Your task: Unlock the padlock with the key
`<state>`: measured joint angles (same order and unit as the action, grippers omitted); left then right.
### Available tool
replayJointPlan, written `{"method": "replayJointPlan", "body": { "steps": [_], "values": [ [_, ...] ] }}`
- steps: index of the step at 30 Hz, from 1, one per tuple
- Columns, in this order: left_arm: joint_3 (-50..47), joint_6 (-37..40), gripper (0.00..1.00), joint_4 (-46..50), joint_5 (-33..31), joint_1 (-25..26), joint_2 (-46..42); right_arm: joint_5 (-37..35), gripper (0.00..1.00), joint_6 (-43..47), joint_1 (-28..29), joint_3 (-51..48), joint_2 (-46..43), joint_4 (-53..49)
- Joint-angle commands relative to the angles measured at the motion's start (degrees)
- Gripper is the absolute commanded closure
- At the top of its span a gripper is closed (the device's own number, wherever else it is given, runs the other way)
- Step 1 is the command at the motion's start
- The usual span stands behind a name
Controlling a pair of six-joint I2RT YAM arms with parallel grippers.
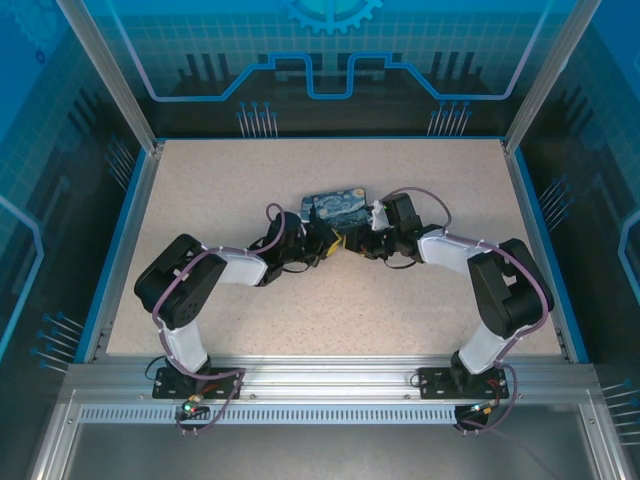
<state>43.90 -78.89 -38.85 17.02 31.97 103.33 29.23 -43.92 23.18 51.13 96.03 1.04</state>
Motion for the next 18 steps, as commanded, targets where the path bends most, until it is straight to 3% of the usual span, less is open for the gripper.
{"method": "replayJointPlan", "body": {
  "steps": [1, 4, 12, 18],
  "values": [
    [1.16, 0.94, 1.00, -0.26, 2.15, -0.06, -1.36, 2.65, 0.70, 1.56, -1.06, 1.38, -0.99, -0.47],
    [1.25, 0.67, 1.00, -0.17, 2.16, 0.02, -1.20, 1.63, 0.62, 4.97, -1.14, 1.33, -3.37, -6.26],
    [2.19, 0.80, 1.00, 2.13, 2.84, -0.21, -1.35, -12.52, 0.62, 17.48, 0.66, 4.52, -7.08, -19.75],
    [3.88, 1.78, 1.00, 5.62, 3.63, -0.38, -1.99, -20.93, 0.61, 27.09, 5.56, 7.18, -5.12, -20.71]
  ]
}}
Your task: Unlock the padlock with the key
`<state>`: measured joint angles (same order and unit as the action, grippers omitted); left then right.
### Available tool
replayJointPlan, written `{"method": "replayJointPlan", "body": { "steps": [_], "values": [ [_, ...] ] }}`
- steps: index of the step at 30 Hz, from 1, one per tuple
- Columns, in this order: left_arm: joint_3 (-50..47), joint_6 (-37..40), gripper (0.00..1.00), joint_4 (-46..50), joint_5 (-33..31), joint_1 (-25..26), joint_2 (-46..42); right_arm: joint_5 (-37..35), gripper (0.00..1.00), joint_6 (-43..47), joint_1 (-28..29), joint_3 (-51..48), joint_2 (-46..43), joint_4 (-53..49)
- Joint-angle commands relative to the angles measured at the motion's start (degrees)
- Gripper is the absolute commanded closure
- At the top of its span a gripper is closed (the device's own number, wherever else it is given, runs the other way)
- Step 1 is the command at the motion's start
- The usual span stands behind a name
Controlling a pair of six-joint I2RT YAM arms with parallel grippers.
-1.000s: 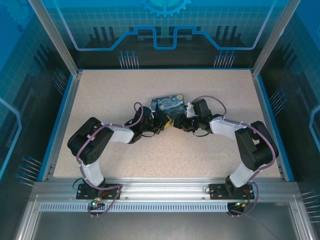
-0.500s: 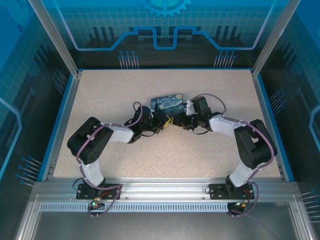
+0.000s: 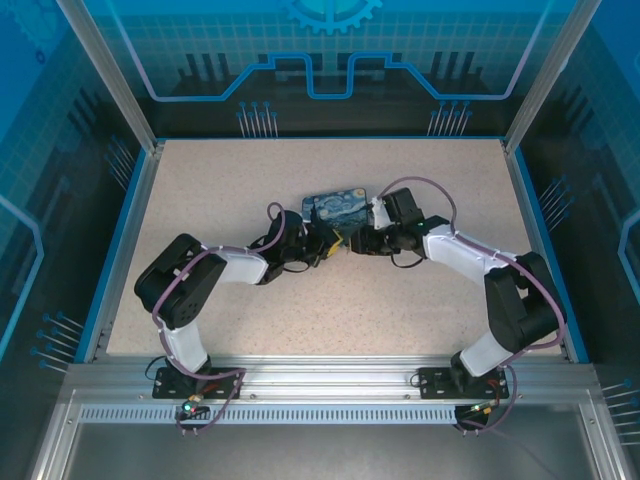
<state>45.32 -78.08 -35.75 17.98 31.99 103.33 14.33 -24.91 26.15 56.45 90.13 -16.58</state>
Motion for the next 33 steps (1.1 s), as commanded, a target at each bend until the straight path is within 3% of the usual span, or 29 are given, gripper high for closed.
{"method": "replayJointPlan", "body": {
  "steps": [1, 16, 22, 33],
  "values": [
    [2.79, 1.19, 1.00, 3.18, 2.84, -0.39, -2.07, -6.35, 0.60, 8.90, 3.12, 2.06, 1.08, -2.86],
    [6.90, 4.03, 1.00, 10.69, 4.76, -0.74, -2.78, -15.66, 0.59, 14.53, 6.81, 4.33, 4.92, -1.71],
    [7.06, 4.26, 1.00, 11.02, 4.96, -0.75, -2.83, -15.23, 0.61, 14.84, 7.41, 6.62, 6.41, -1.88],
    [7.02, 4.69, 1.00, 11.40, 5.23, -0.70, -2.65, -12.73, 0.88, 14.38, 7.95, 8.07, 6.82, -1.75]
  ]
}}
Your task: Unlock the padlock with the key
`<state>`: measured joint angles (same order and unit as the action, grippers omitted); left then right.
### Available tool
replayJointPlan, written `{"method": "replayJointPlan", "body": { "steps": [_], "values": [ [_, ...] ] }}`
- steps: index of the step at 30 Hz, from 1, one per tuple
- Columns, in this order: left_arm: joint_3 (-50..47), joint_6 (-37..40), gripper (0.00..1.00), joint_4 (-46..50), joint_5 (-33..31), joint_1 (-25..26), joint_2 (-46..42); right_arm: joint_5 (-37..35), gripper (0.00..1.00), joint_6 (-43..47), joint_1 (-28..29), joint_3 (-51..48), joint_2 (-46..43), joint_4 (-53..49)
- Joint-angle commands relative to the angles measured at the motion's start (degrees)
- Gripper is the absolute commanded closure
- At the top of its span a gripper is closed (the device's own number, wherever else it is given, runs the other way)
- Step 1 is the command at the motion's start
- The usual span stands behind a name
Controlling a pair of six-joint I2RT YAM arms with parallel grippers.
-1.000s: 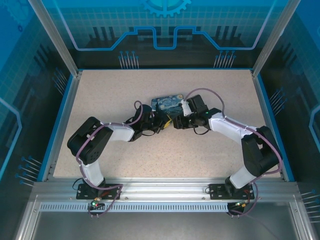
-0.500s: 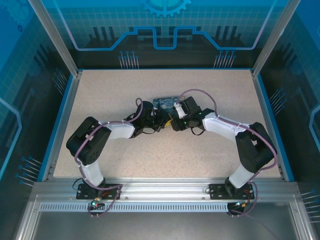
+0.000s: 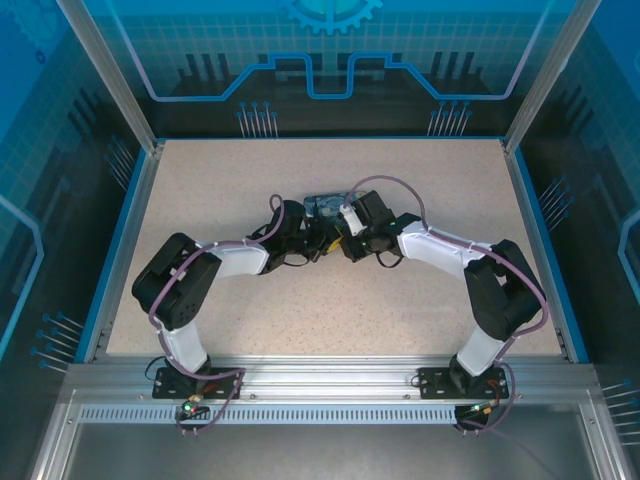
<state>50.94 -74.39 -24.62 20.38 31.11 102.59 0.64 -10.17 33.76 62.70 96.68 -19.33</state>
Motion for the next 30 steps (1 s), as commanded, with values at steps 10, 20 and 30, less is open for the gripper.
{"method": "replayJointPlan", "body": {
  "steps": [10, 20, 30],
  "values": [
    [0.40, 0.93, 1.00, -0.60, 2.73, 0.11, -1.48, 5.84, 0.76, -1.60, -0.69, 0.44, -1.46, 0.88],
    [0.73, 0.83, 1.00, -0.43, 3.15, 0.06, -1.58, 5.21, 0.56, 0.65, -2.29, -2.23, -4.58, 0.94],
    [1.74, 1.26, 1.00, 1.07, 3.94, 0.09, -1.61, 1.64, 0.56, 7.95, -1.17, -2.32, -3.63, 2.07]
  ]
}}
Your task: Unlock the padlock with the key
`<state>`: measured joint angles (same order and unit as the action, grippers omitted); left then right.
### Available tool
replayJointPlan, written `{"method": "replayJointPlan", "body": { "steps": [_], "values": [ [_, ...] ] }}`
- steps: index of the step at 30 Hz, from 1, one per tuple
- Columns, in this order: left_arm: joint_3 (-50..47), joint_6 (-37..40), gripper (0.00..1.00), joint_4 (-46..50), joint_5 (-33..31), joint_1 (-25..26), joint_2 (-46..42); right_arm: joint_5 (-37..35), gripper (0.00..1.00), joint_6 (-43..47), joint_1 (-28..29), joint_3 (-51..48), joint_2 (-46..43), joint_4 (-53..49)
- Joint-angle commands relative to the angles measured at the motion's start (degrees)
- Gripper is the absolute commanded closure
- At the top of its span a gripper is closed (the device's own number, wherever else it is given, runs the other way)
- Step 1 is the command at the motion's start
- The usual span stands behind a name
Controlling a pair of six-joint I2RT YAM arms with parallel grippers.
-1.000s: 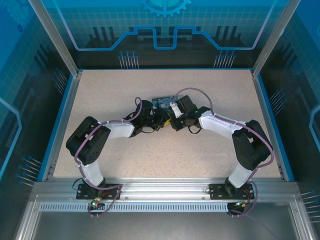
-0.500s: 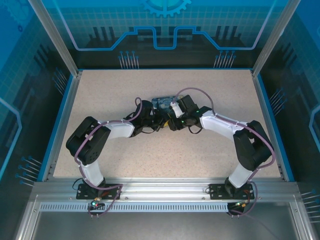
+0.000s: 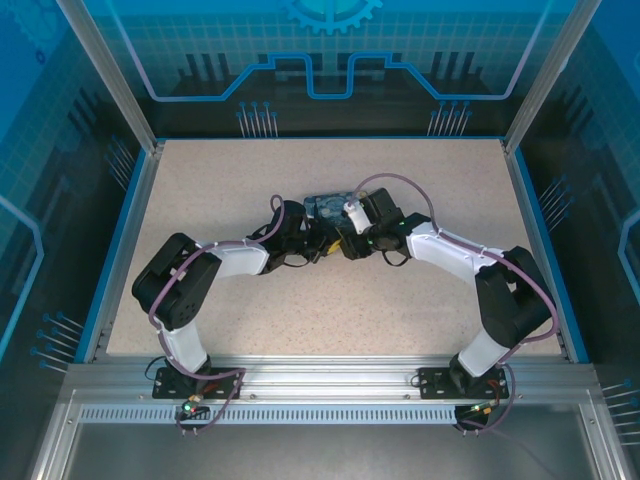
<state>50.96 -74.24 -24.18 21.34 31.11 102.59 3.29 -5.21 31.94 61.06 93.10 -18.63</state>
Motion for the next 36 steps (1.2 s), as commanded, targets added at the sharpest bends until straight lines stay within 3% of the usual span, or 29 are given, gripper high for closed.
{"method": "replayJointPlan", "body": {
  "steps": [1, 10, 21, 28, 36],
  "values": [
    [1.82, 1.11, 1.00, 0.67, 3.08, 0.04, -1.52, -1.06, 0.56, 3.17, 0.80, -0.63, 0.14, 1.56],
    [2.99, 1.79, 1.00, 2.15, 3.53, 0.05, -1.58, -2.76, 0.60, 3.81, 2.06, 0.29, 2.85, 2.19],
    [2.49, 1.94, 1.00, 2.19, 3.53, 0.06, -1.60, -2.29, 0.82, 2.27, 2.08, 1.72, 3.34, 2.93],
    [1.27, 3.19, 1.00, 2.02, 3.17, 0.05, -1.26, 7.28, 0.90, 1.11, 0.43, 2.75, 2.72, 1.32],
    [0.33, 8.87, 1.00, 5.90, 2.12, 0.09, -1.16, 28.61, 0.94, -3.93, -6.10, 1.52, 2.40, 3.05]
  ]
}}
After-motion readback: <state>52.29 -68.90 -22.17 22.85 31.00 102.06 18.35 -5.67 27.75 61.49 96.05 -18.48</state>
